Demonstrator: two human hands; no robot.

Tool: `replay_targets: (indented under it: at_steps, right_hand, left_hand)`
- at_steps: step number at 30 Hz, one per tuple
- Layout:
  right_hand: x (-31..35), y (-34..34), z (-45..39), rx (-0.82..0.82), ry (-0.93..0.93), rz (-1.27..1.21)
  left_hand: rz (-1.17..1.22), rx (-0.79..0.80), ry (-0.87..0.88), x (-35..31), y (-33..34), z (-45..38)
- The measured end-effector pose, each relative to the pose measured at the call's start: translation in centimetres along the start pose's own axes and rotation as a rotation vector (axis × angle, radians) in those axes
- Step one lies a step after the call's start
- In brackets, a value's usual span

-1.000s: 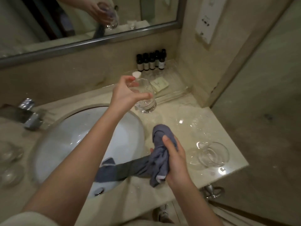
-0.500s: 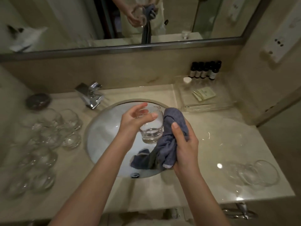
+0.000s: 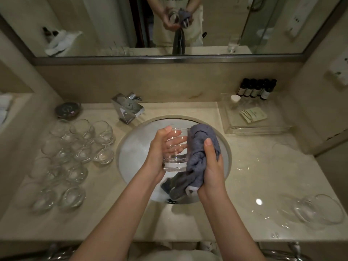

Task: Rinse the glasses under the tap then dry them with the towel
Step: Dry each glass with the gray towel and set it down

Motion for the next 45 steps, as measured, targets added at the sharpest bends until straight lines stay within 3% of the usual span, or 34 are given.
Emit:
replay_targets:
  at_steps: [3, 10, 15, 21, 25, 30, 37, 45]
  right_hand:
    - [-0.4, 0.2, 0.3, -0.033, 0.091, -0.07]
    - [-1.7, 0.7, 0.6, -0.051, 0.071, -0.102]
    - [-1.8, 1.3, 0.9, -0.063, 0.059, -0.061]
    - [-2.2, 1.5, 0.5, -0.104, 0.1, -0.058]
    - [-2.7, 1.7, 0.4, -0.1, 0.102, -0.062]
    - [-2.8, 2.3, 0.3, -0.048, 0.047, -0.015]
    - [-3.7, 2.2, -0.2, -0.113, 0.106, -0.067]
    - [-3.4, 2.3, -0.2, -0.118, 0.095, -0.059]
  left_hand:
    - [-0.051, 0.018, 0.042, -0.3, -0.2, 0.3]
    - [-0.294, -0.247, 0.138, -0.8, -0.8, 0.8]
    - [-0.369, -0.187, 0.178, 0.1, -1.3, 1.0]
    - [-0.205, -0.063, 0.155, -0.9, -1.3, 1.4]
    - [-0.27, -0.139, 0.093, -0.8, -1.6, 1.3]
    - [-0.499, -0.245, 0.221, -0.4, -2.1, 1.5]
    - [-0.285, -0.023, 0.149, -1.7, -2.3, 1.6]
    - [-0.565, -0.222, 0.242, -1.3, -3.1, 1.2]
Point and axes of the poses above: each hand's wrist, its own z-axis away from the middle knuckle, its own y-axis out of the palm, x = y × z, the point moved 1 cm from there along -z, towards the middle knuckle, and after that the axes turned 2 degrees about x, right-handed, at the moved point
